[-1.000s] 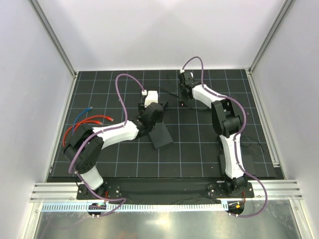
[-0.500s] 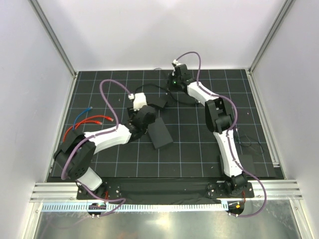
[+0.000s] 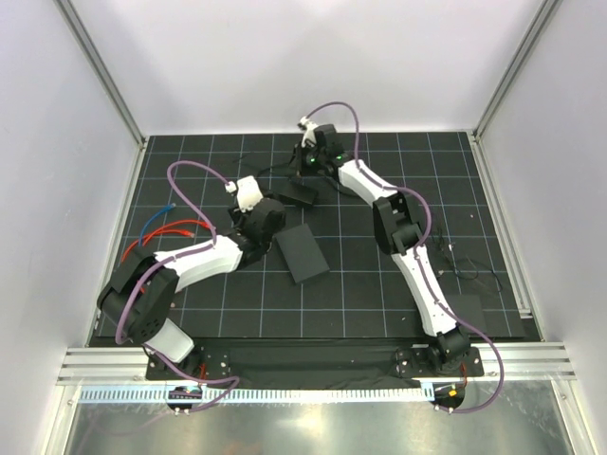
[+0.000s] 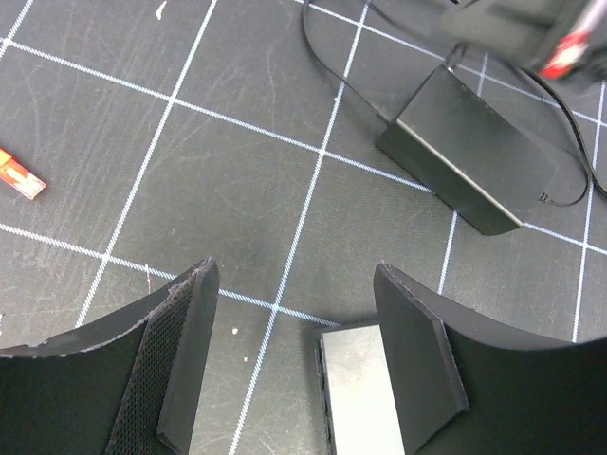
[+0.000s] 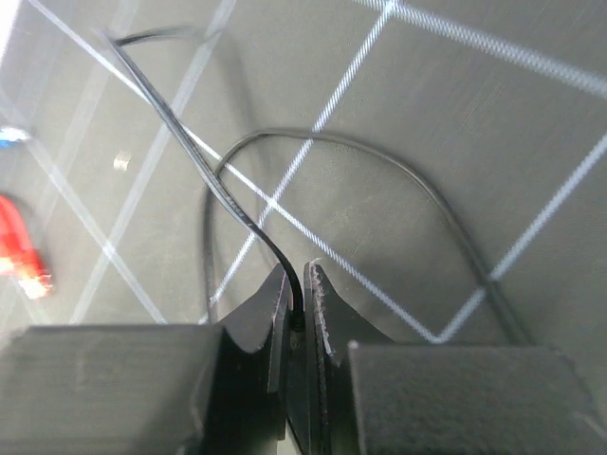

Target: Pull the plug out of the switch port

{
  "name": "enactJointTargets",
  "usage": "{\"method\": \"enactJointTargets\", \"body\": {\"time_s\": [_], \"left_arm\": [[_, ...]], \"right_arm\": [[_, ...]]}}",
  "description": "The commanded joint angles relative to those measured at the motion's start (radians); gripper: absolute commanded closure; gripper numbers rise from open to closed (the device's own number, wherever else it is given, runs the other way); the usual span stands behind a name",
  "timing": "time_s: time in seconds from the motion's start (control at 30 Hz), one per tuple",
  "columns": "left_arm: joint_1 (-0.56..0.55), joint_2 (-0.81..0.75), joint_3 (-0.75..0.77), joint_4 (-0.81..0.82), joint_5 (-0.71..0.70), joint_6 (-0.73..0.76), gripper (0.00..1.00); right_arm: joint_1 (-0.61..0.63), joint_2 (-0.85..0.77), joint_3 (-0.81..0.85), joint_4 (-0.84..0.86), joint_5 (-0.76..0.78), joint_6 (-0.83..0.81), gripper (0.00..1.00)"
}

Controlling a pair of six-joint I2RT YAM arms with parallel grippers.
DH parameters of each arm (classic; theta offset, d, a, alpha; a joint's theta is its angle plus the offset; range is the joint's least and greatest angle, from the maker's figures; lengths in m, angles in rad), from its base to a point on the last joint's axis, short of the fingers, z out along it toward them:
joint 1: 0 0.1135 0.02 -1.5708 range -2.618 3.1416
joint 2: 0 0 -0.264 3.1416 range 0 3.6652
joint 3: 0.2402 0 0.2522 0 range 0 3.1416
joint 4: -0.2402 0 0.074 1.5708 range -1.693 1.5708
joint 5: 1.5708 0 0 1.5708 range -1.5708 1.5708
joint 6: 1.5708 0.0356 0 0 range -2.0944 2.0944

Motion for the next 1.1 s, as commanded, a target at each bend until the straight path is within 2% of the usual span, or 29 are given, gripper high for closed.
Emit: {"method": "enactJointTargets", "body": {"time_s": [0.0,0.17,0.3,0.5,0.67,0.87,1.07], "left_arm": [[0.013,-0.018,0.008,0.032,-0.013,-0.027,0.30],[0.018,-0.021,0.003,0.031,-0.007,-0.033,0.30],[0.019,-0.020,0.005,0.023,-0.004,-0.039,0.30],[0.021,-0.018,0.005,0.025,0.002,-0.038,0.30],[0.022,-0.018,0.004,0.017,0.006,-0.041,0.30],[0.030,-0.017,0.005,0.017,0.021,-0.045,0.30],[0.030,-0.018,0.005,0.014,0.030,-0.046,0.30]], "right_arm": [[0.064,-0.030,0.048,-0.073,0.204,-0.092,0.95],[0.096,-0.163,-0.086,-0.053,0.520,-0.189,0.92],[0.098,-0.208,-0.089,-0.098,0.644,-0.245,0.91],[0.098,-0.276,-0.085,-0.151,0.730,-0.298,0.88],[0.097,-0.326,-0.068,-0.277,0.881,-0.343,0.88],[0.089,-0.447,-0.218,-0.368,1.026,-0.361,0.89],[0.066,-0.600,-0.468,-0.385,1.131,-0.359,0.90]]}}
